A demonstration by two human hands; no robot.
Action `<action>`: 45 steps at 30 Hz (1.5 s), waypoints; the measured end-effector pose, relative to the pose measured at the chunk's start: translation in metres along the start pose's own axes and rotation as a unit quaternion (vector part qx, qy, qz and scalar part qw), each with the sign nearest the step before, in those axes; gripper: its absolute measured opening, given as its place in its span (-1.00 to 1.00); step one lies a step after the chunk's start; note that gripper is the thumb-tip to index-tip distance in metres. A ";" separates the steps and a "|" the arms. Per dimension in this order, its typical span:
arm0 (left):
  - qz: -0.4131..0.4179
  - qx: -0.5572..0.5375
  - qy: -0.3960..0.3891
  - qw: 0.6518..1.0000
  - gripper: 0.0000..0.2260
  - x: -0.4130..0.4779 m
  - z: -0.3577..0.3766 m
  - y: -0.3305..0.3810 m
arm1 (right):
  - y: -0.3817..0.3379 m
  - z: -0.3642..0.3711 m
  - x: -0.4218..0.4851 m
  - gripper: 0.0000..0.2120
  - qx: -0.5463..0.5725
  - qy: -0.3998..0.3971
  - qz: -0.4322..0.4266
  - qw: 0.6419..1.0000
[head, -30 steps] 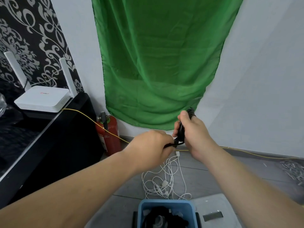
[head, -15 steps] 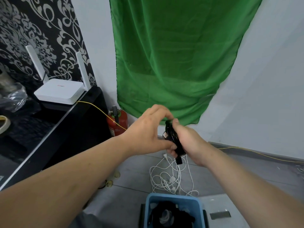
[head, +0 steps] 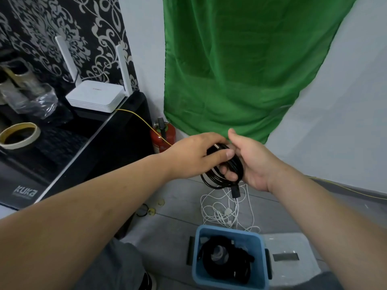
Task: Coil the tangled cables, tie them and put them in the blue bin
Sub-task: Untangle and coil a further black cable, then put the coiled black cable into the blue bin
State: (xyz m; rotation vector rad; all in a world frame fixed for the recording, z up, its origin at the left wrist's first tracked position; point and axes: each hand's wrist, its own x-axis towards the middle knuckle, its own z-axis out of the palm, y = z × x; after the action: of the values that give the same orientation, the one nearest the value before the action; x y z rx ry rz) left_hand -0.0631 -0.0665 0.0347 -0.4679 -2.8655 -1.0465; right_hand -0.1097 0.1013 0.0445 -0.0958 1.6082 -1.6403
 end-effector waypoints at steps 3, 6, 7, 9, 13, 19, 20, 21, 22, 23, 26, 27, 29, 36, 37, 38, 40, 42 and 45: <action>-0.032 0.018 0.022 0.999 -0.45 -0.005 -0.003 -0.007 | 0.000 0.010 0.002 -0.48 0.004 -0.005 -0.006 1.000; -0.055 0.049 0.043 0.996 -0.37 -0.013 -0.004 -0.014 | 0.004 0.022 0.004 -0.47 -0.011 -0.010 -0.035 0.999; -0.059 0.043 0.053 0.996 -0.37 -0.015 -0.005 -0.016 | 0.006 0.024 0.006 -0.42 -0.002 -0.012 -0.043 0.999; -0.068 0.018 0.066 0.995 -0.43 -0.020 -0.007 -0.019 | 0.008 0.029 0.009 -0.28 0.005 -0.005 -0.056 0.998; -0.100 -0.004 0.072 0.992 -0.65 -0.033 -0.007 -0.019 | 0.016 0.036 0.014 -0.28 -0.019 0.018 -0.064 0.998; -0.182 -0.077 0.082 0.977 -0.74 -0.047 -0.003 -0.027 | 0.034 0.054 0.018 -0.18 -0.108 0.006 -0.081 0.991; -0.206 -0.096 0.089 0.970 -0.73 -0.052 -0.004 -0.030 | 0.038 0.057 0.021 -0.25 -0.129 0.009 -0.085 0.988; -0.228 -0.110 0.098 0.962 -0.70 -0.054 -0.006 -0.032 | 0.040 0.057 0.023 -0.34 -0.142 0.009 -0.082 0.986; -0.251 -0.111 0.104 0.956 -0.64 -0.055 -0.009 -0.035 | 0.043 0.057 0.025 -0.45 -0.138 0.004 -0.074 0.988; -0.274 -0.109 0.105 0.950 -0.59 -0.058 -0.010 -0.038 | 0.048 0.057 0.027 -0.59 -0.123 0.000 -0.065 0.990; -0.318 -0.127 0.072 0.937 -0.56 -0.062 -0.007 -0.044 | 0.058 0.062 0.028 -0.77 -0.160 0.043 -0.065 0.984; -0.327 -0.140 0.054 0.933 -0.58 -0.063 -0.005 -0.045 | 0.066 0.062 0.031 -0.77 -0.198 0.068 -0.068 0.976; -0.335 -0.150 0.017 0.930 -0.61 -0.062 0.002 -0.049 | 0.079 0.061 0.040 -0.75 -0.248 0.093 -0.058 0.963; -0.408 -0.169 0.006 0.897 -0.61 -0.053 0.063 -0.090 | 0.116 0.049 0.079 -0.59 -0.320 0.128 0.018 0.939; -0.423 -0.173 0.025 0.889 -0.66 -0.051 0.073 -0.098 | 0.120 0.045 0.087 -0.59 -0.318 0.135 0.030 0.938; -0.441 -0.177 0.032 0.879 -0.72 -0.051 0.084 -0.107 | 0.125 0.042 0.096 -0.58 -0.314 0.146 0.044 0.937; -0.471 -0.147 -0.002 0.870 -0.83 -0.056 0.109 -0.133 | 0.137 0.035 0.115 -0.57 -0.300 0.178 0.079 0.934; -0.496 -0.076 -0.080 0.861 -0.82 -0.069 0.132 -0.164 | 0.151 0.032 0.132 -0.58 -0.286 0.200 0.099 0.932; -0.527 -0.021 -0.171 0.832 -0.65 -0.096 0.161 -0.201 | 0.171 0.033 0.154 -0.59 -0.259 0.201 0.106 0.939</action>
State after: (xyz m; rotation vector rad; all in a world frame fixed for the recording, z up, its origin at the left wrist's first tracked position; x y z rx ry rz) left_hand -0.0239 -0.1342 -0.2286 1.2164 -3.3955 -1.1596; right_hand -0.1103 0.0109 -0.1698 0.1500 2.2509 -1.0805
